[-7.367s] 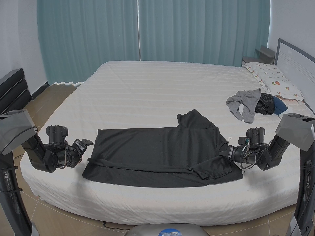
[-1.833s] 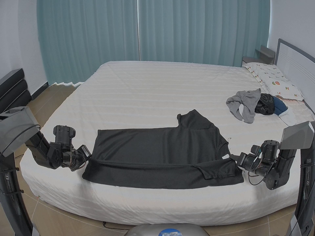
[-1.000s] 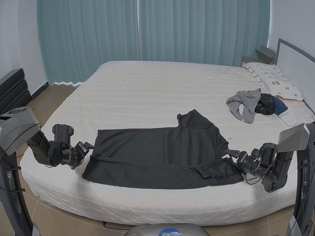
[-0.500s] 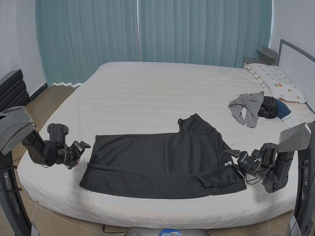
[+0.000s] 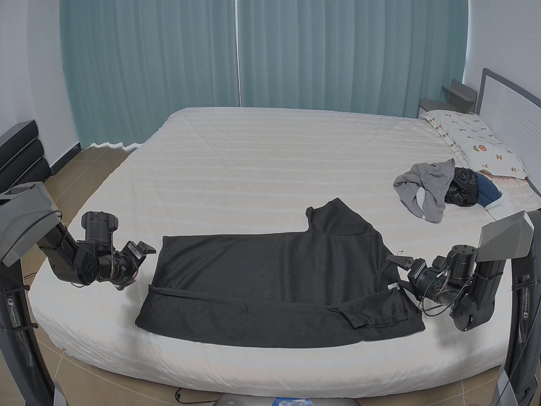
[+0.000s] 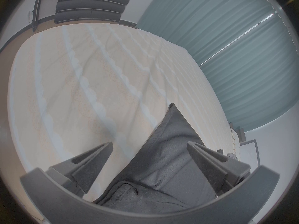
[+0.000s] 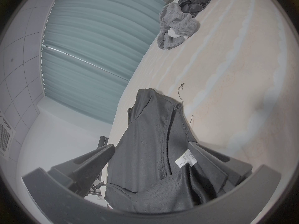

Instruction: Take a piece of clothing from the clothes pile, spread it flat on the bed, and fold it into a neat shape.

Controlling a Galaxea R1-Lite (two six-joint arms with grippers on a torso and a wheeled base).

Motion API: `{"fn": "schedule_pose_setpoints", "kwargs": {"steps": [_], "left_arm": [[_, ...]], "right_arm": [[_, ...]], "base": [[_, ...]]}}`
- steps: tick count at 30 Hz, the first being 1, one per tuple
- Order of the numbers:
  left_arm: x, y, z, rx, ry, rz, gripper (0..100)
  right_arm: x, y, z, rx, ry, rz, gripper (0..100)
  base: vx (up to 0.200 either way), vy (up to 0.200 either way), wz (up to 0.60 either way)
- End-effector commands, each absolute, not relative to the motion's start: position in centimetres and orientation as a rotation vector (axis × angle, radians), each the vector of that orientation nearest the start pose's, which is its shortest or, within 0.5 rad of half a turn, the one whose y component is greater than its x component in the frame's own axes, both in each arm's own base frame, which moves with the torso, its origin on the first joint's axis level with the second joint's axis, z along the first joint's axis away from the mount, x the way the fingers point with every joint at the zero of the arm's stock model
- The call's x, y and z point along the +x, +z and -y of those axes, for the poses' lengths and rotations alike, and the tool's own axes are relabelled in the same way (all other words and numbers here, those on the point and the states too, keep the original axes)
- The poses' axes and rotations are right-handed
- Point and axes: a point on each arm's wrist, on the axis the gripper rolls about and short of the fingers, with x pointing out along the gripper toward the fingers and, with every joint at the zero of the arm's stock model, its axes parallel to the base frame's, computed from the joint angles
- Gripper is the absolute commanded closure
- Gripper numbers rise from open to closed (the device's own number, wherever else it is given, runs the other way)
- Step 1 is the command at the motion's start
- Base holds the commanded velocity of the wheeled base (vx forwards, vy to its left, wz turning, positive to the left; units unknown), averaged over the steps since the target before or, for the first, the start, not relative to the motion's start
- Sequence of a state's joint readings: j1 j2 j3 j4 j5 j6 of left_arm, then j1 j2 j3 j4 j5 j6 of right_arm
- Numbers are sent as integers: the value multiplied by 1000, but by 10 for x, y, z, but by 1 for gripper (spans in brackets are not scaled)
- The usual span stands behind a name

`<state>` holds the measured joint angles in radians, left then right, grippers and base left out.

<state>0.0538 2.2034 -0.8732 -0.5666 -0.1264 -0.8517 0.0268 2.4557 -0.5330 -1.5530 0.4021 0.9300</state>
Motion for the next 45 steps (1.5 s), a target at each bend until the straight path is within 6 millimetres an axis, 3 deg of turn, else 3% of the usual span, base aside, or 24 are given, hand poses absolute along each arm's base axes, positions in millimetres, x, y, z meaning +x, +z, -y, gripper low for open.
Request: {"fn": "schedule_pose_setpoints", "kwargs": {"steps": [1, 15, 22, 33, 38, 45], "left_arm": [[366, 21, -16, -877, 254, -744, 0], [364, 22, -16, -874, 256, -745, 0], [368, 25, -14, -871, 247, -733, 0], [404, 26, -15, -872, 209, -663, 0], [435, 13, -13, -848, 158, -638, 0], [458, 4, -1, -839, 37, -636, 0]], "right_arm": [[336, -37, -19, 971, 229, -534, 0], [335, -39, -20, 966, 228, -541, 0], [338, -29, -16, 963, 216, -493, 0], [343, -33, -4, 972, 186, -471, 0], [344, -40, 4, 983, 162, -479, 0], [345, -42, 1, 977, 167, -484, 0]], "base": [[0, 0, 0], [29, 0, 0], [0, 0, 0], [0, 0, 0], [0, 0, 0], [0, 0, 0]]}}
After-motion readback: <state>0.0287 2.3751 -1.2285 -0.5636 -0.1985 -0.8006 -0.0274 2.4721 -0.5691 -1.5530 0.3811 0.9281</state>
